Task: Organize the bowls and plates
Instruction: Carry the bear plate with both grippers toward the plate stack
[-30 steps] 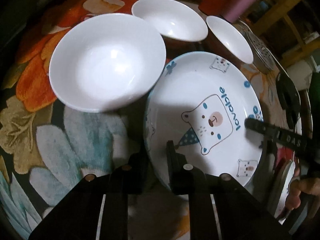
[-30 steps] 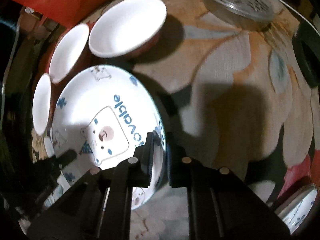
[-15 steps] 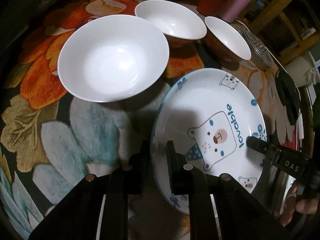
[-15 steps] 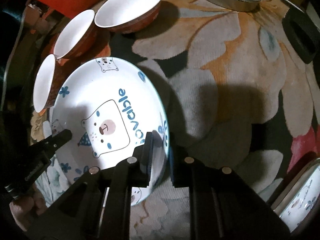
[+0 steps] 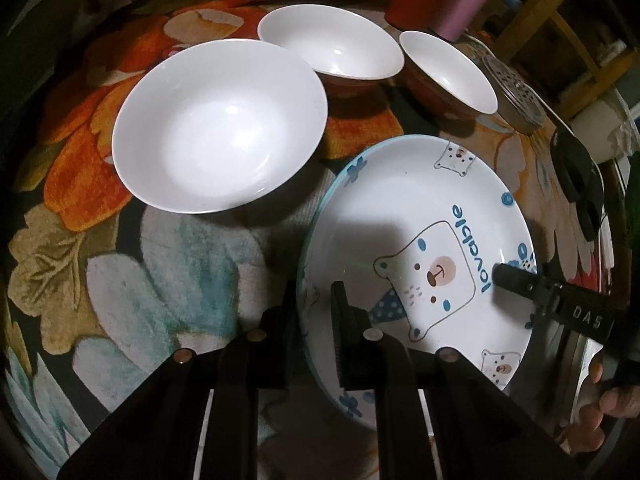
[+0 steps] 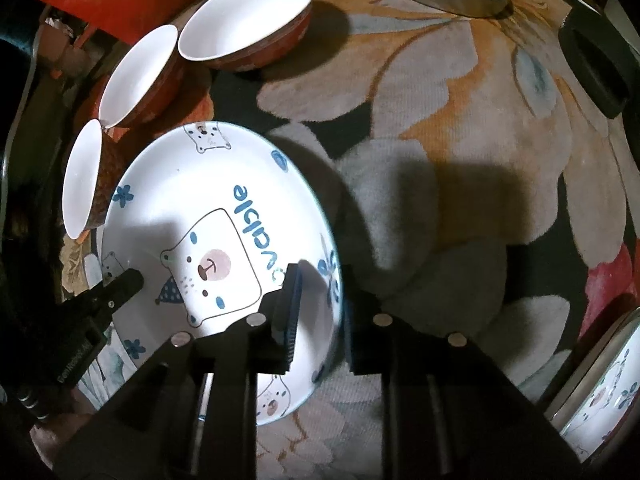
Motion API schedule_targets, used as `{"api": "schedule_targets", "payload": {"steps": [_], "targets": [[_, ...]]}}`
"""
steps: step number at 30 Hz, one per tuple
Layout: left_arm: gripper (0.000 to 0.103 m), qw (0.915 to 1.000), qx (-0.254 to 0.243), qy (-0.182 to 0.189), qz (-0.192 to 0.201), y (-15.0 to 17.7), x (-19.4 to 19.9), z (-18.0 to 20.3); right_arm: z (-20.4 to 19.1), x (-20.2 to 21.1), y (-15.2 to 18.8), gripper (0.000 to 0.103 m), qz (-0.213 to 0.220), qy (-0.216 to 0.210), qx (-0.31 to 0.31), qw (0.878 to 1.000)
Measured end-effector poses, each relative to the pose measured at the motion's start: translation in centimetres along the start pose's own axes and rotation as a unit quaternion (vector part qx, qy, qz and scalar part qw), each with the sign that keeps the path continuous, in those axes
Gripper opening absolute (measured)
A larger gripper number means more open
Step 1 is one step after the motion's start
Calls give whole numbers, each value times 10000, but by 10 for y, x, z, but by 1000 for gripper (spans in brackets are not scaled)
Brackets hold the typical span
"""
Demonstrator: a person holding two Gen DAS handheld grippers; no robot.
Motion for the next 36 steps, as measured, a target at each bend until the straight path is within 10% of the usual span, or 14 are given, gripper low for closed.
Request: {"api": "schedule_targets", "payload": {"steps": [18, 36], "targets": [[13, 9969, -748, 213, -135, 36, 8, 50, 55, 33, 48, 9, -242, 325, 227, 9989], [13, 9944, -952, 251, -383, 41, -10, 56, 86, 15, 56, 9, -323, -333, -144, 9988]]}}
Point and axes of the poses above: each gripper's, at about its wrist camera, not at the fingertips, and x roughly against the way its jaws point, z to its right, y to its underside, the point moved 1 cm from there along -x, roughly the way its jaws point, and after that the axes turned 15 degrees about -z, right-handed, at the moved point
